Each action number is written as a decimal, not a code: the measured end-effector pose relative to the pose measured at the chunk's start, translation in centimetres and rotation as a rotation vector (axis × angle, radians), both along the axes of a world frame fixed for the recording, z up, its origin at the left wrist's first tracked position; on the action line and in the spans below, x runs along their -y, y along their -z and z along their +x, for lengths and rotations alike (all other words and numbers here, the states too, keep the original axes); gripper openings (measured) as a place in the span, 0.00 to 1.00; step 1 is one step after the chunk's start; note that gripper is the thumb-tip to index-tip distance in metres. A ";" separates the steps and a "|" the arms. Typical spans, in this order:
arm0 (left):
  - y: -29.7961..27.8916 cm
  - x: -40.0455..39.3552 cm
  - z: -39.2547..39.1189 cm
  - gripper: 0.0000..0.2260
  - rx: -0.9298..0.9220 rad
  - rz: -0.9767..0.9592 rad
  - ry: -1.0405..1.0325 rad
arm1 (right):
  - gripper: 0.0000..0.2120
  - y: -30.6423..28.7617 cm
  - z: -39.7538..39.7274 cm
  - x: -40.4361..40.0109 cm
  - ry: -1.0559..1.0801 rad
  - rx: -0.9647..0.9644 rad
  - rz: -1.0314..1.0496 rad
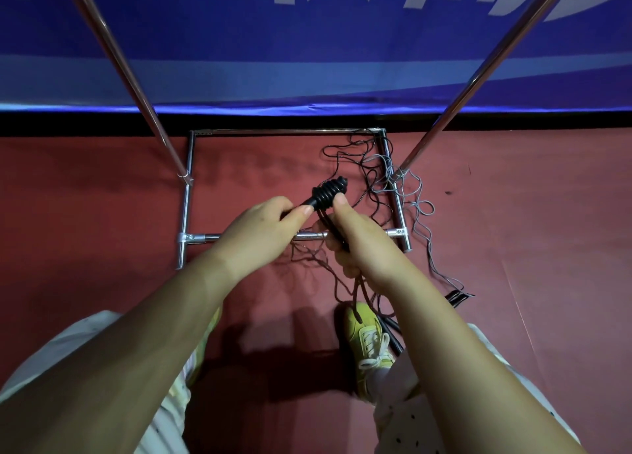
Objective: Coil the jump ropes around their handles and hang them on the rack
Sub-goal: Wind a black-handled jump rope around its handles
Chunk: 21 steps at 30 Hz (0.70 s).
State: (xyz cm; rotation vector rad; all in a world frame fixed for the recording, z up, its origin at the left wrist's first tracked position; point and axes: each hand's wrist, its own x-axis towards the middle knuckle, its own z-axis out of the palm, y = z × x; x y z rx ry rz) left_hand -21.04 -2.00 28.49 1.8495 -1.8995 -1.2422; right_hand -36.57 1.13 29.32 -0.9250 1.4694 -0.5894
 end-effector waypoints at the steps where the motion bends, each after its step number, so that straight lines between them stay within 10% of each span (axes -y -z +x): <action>1: -0.1 0.1 0.0 0.13 -0.011 0.004 -0.003 | 0.28 0.0 0.0 -0.1 -0.018 -0.024 0.001; 12: 0.1 0.3 0.6 0.12 -0.307 0.140 0.084 | 0.20 -0.5 0.3 0.0 0.053 -0.258 -0.224; 17: -1.9 -0.3 0.9 0.40 -0.845 0.846 0.105 | 0.15 -0.6 -0.4 -0.1 0.110 0.115 -0.321; 21: -2.2 -0.1 0.9 0.42 -0.885 0.841 0.119 | 0.10 -0.7 -0.6 -0.1 0.115 0.246 -0.317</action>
